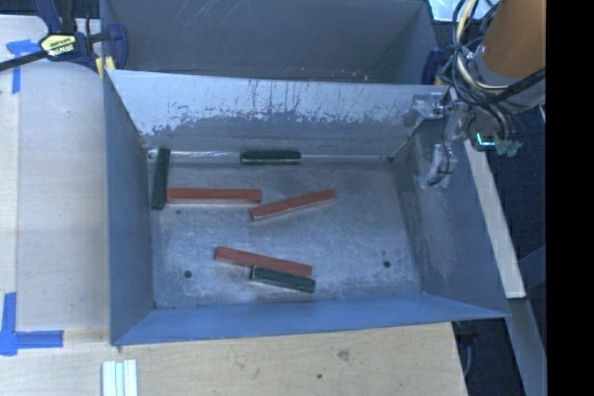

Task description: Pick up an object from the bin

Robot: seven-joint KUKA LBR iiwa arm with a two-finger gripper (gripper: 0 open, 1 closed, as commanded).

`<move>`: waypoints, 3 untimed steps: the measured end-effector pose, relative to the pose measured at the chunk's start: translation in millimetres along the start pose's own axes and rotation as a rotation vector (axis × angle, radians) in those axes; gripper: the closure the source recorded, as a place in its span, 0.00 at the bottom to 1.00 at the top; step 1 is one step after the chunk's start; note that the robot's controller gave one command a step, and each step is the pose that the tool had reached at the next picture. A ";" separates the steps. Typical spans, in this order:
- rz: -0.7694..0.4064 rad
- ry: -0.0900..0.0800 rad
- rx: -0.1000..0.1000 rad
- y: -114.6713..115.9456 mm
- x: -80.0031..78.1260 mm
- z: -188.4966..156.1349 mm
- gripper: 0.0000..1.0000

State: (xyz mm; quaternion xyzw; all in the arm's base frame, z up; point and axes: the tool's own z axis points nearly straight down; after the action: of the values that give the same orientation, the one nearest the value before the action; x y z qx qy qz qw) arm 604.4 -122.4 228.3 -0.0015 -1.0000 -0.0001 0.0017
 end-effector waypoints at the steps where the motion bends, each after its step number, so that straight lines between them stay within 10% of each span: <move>1: 0.027 0.002 -0.001 71.5 -20.0 155.6 0.00; 2: 0.090 -0.001 -0.002 119.3 -17.9 153.1 0.00; 3: 0.090 -0.003 0.000 116.6 -18.4 152.7 1.00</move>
Offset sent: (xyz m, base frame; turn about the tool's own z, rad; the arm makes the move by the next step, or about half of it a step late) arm 0.0209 0.0699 -0.1513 0.0297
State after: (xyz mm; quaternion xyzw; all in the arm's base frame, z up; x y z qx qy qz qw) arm 622.6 -5.9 75.6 -0.0466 -0.9989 0.0002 0.0005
